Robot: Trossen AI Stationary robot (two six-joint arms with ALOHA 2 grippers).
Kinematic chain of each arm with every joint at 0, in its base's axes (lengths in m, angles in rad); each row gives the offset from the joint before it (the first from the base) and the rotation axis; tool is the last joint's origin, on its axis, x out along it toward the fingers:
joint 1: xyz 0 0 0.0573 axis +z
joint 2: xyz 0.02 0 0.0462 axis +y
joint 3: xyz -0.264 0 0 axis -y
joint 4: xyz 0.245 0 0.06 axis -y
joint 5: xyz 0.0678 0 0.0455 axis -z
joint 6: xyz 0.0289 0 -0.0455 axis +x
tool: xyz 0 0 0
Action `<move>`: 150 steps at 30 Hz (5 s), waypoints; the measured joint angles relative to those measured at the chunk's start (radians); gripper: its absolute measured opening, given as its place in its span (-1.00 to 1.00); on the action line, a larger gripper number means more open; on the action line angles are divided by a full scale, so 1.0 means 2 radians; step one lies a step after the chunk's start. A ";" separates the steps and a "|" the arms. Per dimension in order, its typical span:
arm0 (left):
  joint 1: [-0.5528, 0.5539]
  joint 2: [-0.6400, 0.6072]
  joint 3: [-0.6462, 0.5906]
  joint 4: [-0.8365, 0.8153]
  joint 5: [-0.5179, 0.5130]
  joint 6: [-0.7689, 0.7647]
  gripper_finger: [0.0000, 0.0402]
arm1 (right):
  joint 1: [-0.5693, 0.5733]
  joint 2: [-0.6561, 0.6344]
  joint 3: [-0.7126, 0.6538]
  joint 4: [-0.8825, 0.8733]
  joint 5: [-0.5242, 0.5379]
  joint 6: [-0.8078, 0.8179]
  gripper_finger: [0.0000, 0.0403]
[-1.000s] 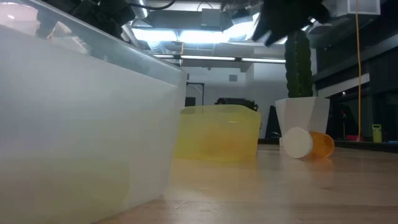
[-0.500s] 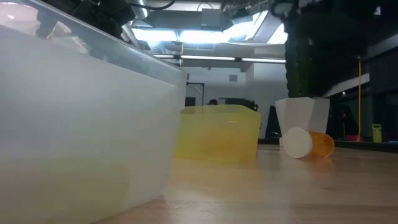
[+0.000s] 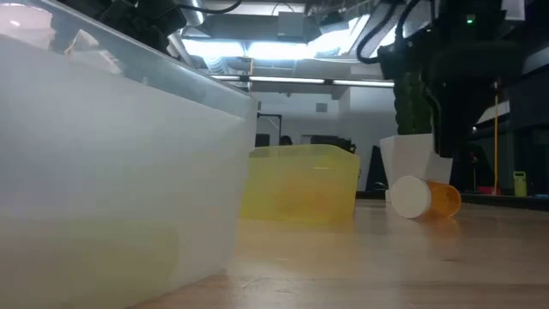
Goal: Pick and place medicine bottles into bin by pill shape (circle, oval)
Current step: Put the orange bottled capsule into the yellow bin
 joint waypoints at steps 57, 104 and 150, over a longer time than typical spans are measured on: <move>0.000 0.000 0.000 0.000 0.000 0.004 0.05 | -0.081 0.104 0.002 0.092 -0.135 -0.234 0.00; 0.000 0.000 0.000 0.000 0.000 0.004 0.05 | -0.038 0.108 0.255 -0.047 0.144 -0.069 0.00; 0.000 0.000 0.000 0.000 0.000 0.004 0.05 | -0.008 0.111 0.271 0.133 0.237 0.079 0.06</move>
